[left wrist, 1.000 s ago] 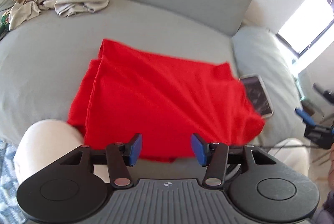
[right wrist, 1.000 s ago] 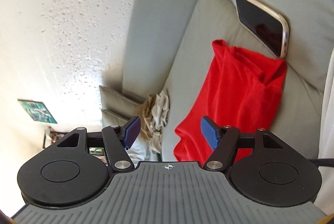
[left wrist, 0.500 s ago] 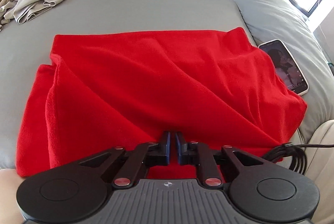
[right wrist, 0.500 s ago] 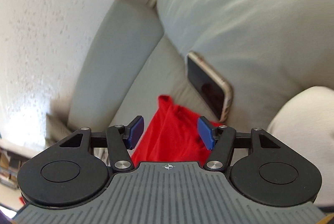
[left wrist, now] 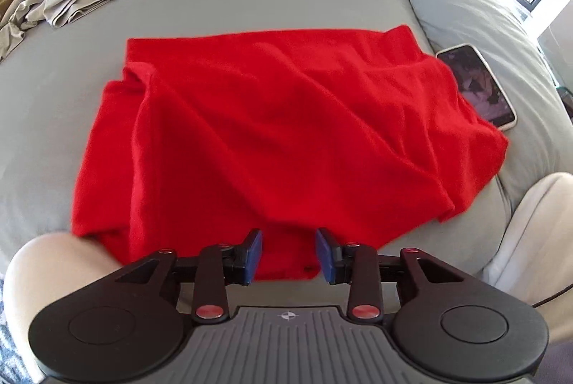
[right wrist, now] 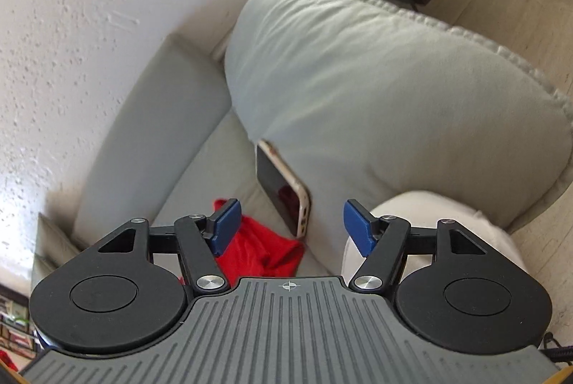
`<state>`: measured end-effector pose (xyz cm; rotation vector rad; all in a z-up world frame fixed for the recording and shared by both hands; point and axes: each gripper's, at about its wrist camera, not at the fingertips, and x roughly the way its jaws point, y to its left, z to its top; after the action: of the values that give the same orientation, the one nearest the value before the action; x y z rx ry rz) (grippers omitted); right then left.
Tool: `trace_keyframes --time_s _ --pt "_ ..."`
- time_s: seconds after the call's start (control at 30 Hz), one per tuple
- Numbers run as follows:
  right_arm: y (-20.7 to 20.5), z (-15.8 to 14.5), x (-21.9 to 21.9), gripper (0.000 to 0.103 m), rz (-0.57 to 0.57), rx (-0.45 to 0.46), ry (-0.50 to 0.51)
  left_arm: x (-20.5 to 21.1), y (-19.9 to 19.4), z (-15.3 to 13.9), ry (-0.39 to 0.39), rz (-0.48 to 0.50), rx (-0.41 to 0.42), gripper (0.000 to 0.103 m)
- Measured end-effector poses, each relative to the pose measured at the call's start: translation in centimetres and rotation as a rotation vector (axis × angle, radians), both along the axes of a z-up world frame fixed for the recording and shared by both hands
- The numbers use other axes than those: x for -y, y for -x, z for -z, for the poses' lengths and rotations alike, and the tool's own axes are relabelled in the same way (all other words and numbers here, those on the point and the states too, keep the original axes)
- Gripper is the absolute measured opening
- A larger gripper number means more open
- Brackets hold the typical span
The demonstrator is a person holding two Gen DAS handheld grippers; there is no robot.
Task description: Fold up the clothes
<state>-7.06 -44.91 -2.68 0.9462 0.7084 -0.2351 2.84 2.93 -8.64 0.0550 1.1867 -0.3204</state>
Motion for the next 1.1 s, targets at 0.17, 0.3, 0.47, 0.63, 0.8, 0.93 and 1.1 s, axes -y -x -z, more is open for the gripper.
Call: trace_keyframes --time_s 0.17,0.3,0.47,0.63,0.8,0.93,1.1 --pt "-3.7 2.3 -3.8 0.069 -0.192 -0.075 0.045 -6.3 1.5 -0.1 0.041 -0.236 0.080 0.042" --pt "-6.3 3.3 -6.2 0.072 -0.315 -0.087 0.047 -10.2 1.7 -0.3 0.154 -0.418 0.170 0.041" --pt "-8.0 4.0 -7.6 0.072 -0.365 -0.105 0.055 -8.2 0.1 -0.1 0.030 -0.293 0.269 0.033" --pt "-7.9 3.9 -8.1 0.072 -0.375 -0.093 0.065 -4.8 -0.5 -0.2 -0.090 -0.160 0.321 0.030" --pt "-7.6 4.1 -8.0 0.072 -0.371 -0.104 0.061 -3.7 0.8 -0.5 -0.095 -0.179 0.338 0.032" --pt "-7.3 4.1 -8.0 0.072 -0.368 -0.101 0.055 -3.2 2.4 -1.1 -0.054 -0.227 0.370 0.033" --pt "-7.3 4.4 -8.3 0.072 -0.375 -0.104 0.042 -1.2 1.9 -0.3 -0.140 -0.218 0.393 0.023"
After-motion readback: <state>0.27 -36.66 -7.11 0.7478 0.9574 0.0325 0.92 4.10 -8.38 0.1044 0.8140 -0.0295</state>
